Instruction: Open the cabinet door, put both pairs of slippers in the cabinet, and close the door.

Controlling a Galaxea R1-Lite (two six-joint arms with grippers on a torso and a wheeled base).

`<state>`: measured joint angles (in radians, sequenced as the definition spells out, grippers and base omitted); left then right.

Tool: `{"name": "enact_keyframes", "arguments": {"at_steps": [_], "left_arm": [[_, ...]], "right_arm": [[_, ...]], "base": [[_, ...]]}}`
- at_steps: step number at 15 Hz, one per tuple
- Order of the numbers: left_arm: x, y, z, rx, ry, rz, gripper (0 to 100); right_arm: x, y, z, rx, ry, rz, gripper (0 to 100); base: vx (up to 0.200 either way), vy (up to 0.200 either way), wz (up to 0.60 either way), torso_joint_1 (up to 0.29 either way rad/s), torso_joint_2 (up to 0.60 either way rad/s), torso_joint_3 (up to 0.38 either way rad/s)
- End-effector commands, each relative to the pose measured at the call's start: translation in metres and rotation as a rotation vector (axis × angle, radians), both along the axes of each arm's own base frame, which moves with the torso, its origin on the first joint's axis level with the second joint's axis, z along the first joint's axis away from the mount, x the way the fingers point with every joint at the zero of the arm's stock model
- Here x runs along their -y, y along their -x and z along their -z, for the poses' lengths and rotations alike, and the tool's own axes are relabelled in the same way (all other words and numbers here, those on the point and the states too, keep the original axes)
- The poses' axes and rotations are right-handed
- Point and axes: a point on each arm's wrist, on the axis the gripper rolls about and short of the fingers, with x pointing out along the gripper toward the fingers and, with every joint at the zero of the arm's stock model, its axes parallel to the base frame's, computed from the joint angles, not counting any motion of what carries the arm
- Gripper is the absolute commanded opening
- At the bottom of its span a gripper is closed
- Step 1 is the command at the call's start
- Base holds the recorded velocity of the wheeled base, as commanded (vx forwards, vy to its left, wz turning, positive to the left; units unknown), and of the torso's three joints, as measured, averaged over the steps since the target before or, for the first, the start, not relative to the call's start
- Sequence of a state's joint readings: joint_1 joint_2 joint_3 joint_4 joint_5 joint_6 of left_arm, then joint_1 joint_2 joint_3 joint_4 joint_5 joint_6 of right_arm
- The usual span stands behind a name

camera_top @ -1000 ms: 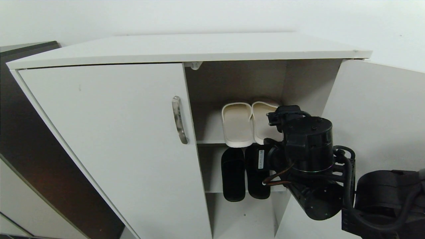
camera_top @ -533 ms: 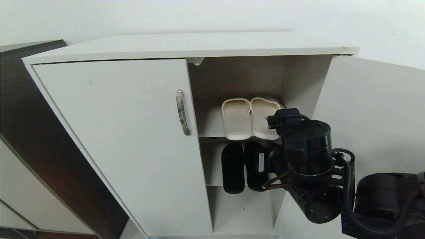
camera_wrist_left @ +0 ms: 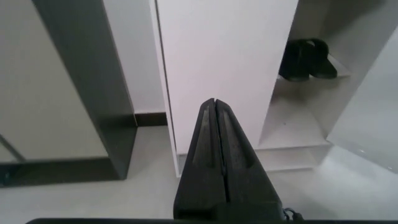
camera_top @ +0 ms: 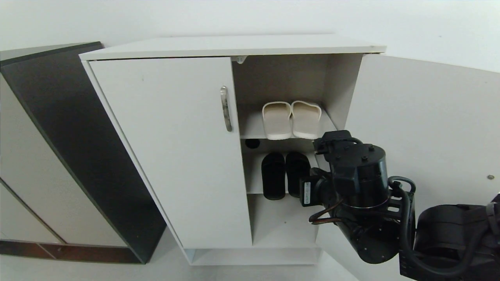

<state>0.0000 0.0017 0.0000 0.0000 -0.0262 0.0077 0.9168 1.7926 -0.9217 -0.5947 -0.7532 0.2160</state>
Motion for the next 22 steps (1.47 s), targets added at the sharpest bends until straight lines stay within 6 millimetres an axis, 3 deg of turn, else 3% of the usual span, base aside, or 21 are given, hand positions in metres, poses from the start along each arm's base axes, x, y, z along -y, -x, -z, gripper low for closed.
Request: {"name": "enact_keyframes", "arguments": {"at_steps": [1,8,22], "left_arm": [[0.000,0.000,0.000,0.000,0.000,0.000,0],[0.000,0.000,0.000,0.000,0.000,0.000,0],[0.000,0.000,0.000,0.000,0.003,0.000,0]], "right_arm": [[-0.001,-0.001,0.002,-0.003,0.003,0.000,0],[0.006,-0.010,0.018,-0.026,0.043,0.031,0],[0.006,-0.015,0.025,-0.031,0.054,0.038,0]], "base": [[-0.200,0.000,0.00,0.007,0.00,0.007],[-0.200,0.000,0.00,0.005,0.00,0.001],[0.000,0.000,0.00,0.000,0.00,0.000]]}}
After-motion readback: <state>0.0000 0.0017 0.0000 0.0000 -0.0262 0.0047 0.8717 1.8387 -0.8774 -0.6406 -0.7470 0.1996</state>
